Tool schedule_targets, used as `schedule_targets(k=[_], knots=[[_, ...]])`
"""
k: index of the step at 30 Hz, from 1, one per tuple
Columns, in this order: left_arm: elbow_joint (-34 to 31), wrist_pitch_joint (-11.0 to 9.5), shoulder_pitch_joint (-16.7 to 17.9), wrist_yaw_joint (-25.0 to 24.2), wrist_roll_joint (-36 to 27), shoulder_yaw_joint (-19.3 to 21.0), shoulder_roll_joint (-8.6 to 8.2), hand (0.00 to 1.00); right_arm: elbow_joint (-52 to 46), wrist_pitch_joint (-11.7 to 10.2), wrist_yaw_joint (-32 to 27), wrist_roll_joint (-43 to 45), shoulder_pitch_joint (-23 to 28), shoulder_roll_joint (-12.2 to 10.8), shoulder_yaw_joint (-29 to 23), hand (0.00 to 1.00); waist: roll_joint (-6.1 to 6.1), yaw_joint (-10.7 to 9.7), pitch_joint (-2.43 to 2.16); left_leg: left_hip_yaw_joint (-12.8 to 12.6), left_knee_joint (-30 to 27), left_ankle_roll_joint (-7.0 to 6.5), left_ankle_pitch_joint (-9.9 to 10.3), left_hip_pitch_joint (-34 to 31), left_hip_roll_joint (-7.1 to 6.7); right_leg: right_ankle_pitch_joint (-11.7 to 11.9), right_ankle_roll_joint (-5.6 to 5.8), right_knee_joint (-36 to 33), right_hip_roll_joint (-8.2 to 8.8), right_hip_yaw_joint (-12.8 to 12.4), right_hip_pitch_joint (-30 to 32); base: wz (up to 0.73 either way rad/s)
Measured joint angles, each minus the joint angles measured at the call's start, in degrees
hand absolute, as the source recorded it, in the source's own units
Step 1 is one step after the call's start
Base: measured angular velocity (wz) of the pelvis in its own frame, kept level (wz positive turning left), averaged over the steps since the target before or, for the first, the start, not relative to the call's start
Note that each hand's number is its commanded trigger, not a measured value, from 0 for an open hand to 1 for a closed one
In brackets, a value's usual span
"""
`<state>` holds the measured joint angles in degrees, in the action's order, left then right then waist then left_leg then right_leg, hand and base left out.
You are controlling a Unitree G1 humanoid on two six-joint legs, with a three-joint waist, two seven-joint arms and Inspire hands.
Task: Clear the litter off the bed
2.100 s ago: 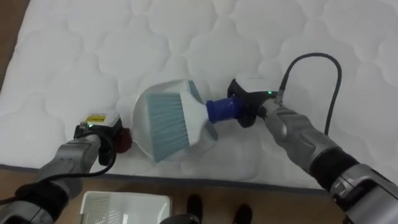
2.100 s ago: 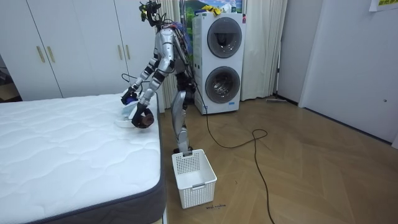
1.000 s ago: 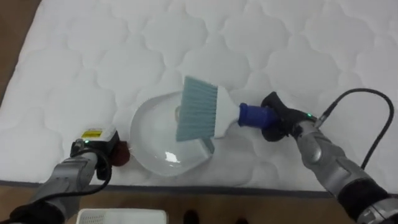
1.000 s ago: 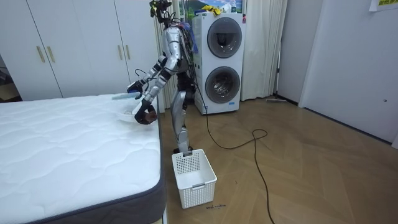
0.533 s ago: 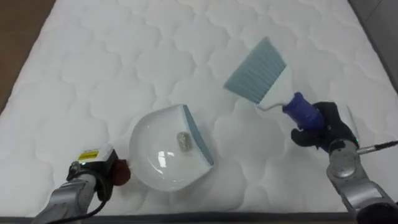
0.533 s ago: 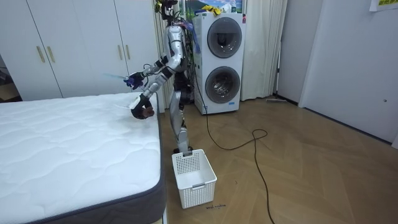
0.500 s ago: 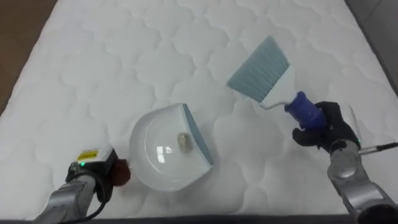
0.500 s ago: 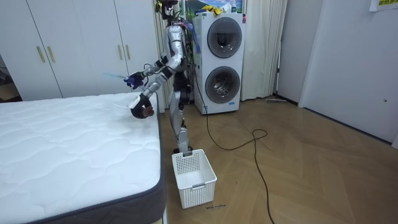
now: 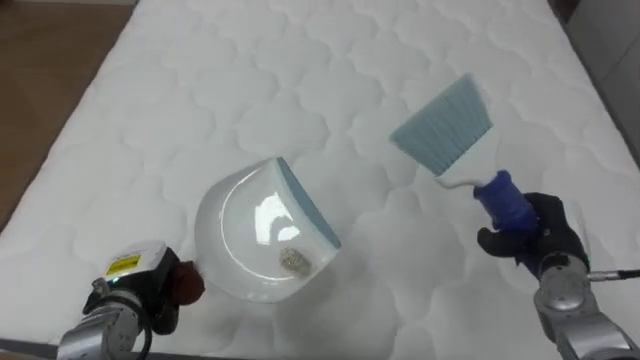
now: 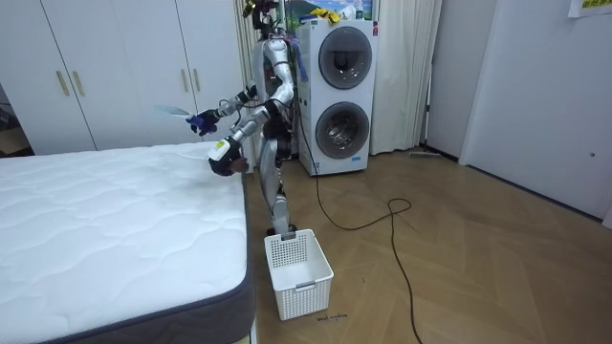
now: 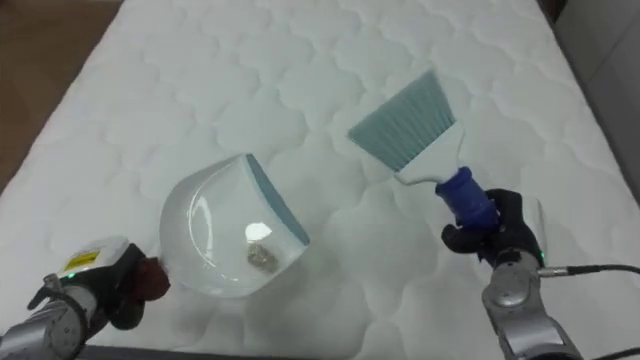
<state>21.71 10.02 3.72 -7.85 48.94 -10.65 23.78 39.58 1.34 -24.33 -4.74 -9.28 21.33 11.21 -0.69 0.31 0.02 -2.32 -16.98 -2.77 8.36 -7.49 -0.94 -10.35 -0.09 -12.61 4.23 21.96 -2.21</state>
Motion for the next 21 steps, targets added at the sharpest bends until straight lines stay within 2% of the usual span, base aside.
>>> schedule_targets(k=[2,3,4,6,9,12,15,17,18,20,21], knots=[[0.24,0.04,0.02,-0.42,0.02,0.0,-0.25,1.0,-0.1,-0.01,-0.89,-0.18,0.22,0.0,-0.59,0.0,0.08,-0.5,0.01,-4.15,-0.94,-0.25,-0.17,-0.68,1.04,-0.81,0.0,-0.14,0.43,1.74,-1.01,0.87],[0.24,0.04,0.04,-0.47,-0.98,-0.02,-0.4,1.0,-0.19,-0.01,-1.56,-0.25,0.56,0.01,-1.19,0.0,0.13,-0.69,0.04,-9.35,-1.25,-0.65,-0.41,-0.89,2.47,-1.31,0.07,-0.06,0.61,3.48,-1.64,0.79],[0.25,0.08,0.23,-0.51,-2.77,-0.06,-0.41,1.0,-0.18,-0.02,-2.51,-0.33,0.64,0.0,-1.27,0.0,0.23,-0.82,0.07,-11.31,-1.55,-0.81,-0.48,-0.96,3.02,-1.88,0.17,-0.25,0.8,4.63,-1.89,0.68],[0.25,0.12,0.32,-0.59,-5.53,-0.07,-0.44,1.0,-0.31,-0.11,-3.39,-0.42,0.62,-0.01,-1.26,0.0,0.65,0.22,0.14,-11.08,-1.81,-0.89,-0.55,-1.15,3.1,-1.99,0.16,-0.22,0.7,5.44,-2.03,0.34],[0.22,0.42,0.44,-0.68,-6.91,-0.01,-0.58,1.0,-0.47,-0.07,-3.28,-0.39,0.63,-0.01,-1.36,0.0,1.2,0.11,0.0,-8.68,-1.08,-1.02,-1.26,-1.43,1.97,-2.31,0.39,-0.17,1.14,7.75,-2.73,0.39],[0.06,0.42,0.6,-1.53,-7.15,1.0,-0.72,1.0,-0.69,0.01,-2.22,-0.42,0.74,-0.01,-1.57,0.0,1.29,0.12,-0.07,-7.77,-0.35,-1.01,-1.52,-0.9,1.01,-2.5,0.64,-0.14,1.41,8.61,-3.96,0.28],[-0.76,0.36,0.45,-1.66,-8.96,1.83,-0.73,1.0,-2.27,0.02,-2.09,-0.62,0.73,-0.01,-2.02,0.0,1.32,0.12,-0.1,-7.93,-0.35,-1.19,-1.4,-0.97,0.39,-3.24,1.07,-0.81,2.06,9.43,-4.2,0.32],[-1.78,0.2,0.54,-1.72,-10.01,1.87,-0.74,1.0,-2.41,0.01,-2.1,-2.21,0.87,-0.03,-3.1,0.0,1.33,0.05,-0.12,-9.14,-0.19,-1.71,-1.02,-0.8,0.17,-3.86,1.57,-1.82,2.85,10.7,-4.6,0.37],[-2.67,-0.33,0.55,-1.78,-11.3,2.06,-0.74,1.0,-2.47,0.02,-2.33,-3.17,1.43,-0.01,-4.35,0.0,1.36,0.06,-0.13,-10.36,-0.28,-2.15,-0.63,-0.55,0.17,-4.33,2.08,-3.77,3.57,11.07,-4.63,0.59],[-3.81,-1.03,0.58,-1.81,-13.32,2.34,-0.74,1.0,-2.48,0.1,-2.55,-4.48,2.47,-0.01,-5.87,0.0,1.53,0.19,-0.18,-10.71,-0.62,-2.68,0.36,0.32,0.2,-4.86,2.73,-10.4,5.31,10.61,-3.54,0.59],[-4.54,-1.4,0.74,-1.83,-13.49,2.62,-0.73,1.0,-2.48,0.11,-2.8,-4.74,2.98,0.0,-6.16,0.0,1.46,0.26,-0.16,-10.45,-0.66,-2.97,0.81,1.43,0.03,-4.83,2.72,-16.81,6.86,9.09,-2.19,0.5]])
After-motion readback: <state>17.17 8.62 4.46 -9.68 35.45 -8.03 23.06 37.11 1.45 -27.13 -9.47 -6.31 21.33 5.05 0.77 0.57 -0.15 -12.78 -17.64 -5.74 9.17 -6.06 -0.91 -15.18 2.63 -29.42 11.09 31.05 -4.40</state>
